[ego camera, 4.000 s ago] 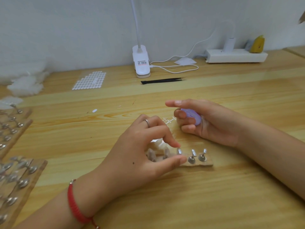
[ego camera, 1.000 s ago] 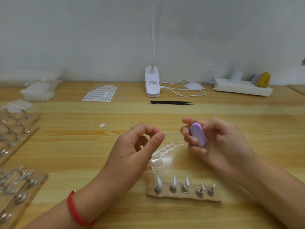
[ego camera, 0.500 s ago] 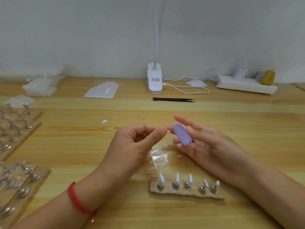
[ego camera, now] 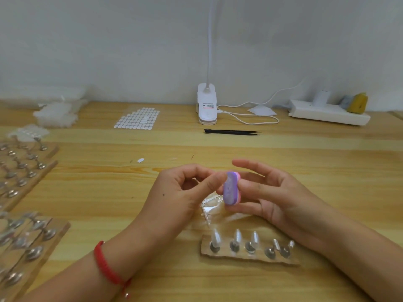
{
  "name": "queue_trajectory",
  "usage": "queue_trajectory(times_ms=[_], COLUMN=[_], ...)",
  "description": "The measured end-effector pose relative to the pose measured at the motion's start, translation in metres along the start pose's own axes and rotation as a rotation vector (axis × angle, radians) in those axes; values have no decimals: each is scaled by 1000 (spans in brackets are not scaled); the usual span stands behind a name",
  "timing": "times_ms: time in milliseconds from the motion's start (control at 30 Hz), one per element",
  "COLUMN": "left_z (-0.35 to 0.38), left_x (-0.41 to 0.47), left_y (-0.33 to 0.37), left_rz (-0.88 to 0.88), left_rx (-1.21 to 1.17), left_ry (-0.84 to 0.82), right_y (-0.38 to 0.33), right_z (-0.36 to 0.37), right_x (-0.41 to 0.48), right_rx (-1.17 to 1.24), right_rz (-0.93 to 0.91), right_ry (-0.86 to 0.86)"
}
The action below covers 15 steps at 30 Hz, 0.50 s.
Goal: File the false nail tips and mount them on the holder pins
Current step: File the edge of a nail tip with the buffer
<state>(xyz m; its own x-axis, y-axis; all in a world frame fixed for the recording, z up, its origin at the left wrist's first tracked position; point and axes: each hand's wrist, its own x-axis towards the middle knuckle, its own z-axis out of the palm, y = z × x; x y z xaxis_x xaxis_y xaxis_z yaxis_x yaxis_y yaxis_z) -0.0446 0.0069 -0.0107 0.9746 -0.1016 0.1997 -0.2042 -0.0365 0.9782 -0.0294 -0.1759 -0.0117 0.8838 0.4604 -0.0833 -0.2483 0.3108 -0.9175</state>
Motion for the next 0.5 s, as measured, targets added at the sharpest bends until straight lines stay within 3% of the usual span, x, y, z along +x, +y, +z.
queue_trajectory(times_ms=[500], left_z=[-1], left_x=[0], left_y=[-5], left_rz=[-66], left_rx=[23], left_ry=[-19], right_y=[2], right_z=[4], right_x=[-1], right_rx=[-12], right_rz=[-18], right_ry=[85])
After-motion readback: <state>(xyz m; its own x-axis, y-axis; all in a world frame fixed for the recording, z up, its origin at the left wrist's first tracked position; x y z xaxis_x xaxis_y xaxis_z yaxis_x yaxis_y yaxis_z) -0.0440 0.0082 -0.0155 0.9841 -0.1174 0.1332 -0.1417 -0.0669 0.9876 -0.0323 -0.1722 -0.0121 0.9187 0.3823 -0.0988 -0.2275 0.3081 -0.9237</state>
